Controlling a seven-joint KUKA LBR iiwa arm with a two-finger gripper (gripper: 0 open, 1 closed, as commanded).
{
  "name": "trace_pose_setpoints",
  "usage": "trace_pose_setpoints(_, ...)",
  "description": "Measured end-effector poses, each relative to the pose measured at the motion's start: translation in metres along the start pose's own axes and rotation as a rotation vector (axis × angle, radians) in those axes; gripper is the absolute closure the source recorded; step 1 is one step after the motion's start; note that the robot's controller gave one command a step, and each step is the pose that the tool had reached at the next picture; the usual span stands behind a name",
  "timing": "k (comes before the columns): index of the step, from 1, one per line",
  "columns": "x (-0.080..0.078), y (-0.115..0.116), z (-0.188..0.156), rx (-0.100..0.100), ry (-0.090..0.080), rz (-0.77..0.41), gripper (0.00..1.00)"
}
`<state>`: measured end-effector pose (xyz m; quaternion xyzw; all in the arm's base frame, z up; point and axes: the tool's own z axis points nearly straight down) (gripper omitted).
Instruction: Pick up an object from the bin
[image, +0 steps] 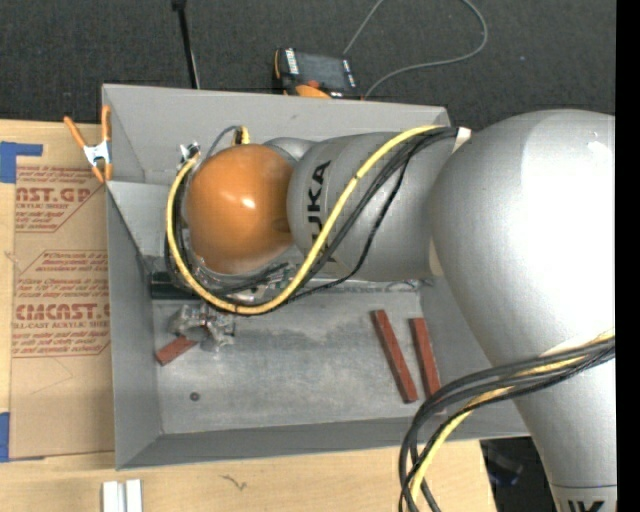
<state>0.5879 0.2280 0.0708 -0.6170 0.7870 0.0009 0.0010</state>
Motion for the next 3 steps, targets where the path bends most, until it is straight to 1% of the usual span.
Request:
trace_pose_setpoints(1,0.000,0.000,0.000,0.001,-0.003,0.001,0.00)
trace_pose_setpoints(2,0.000,0.000,0.000,-0.002,-0.002,0.003,1.00)
trace_pose_setpoints(3,0.006,0.010,-0.149,0.008,-0.005,0.039,1.00)
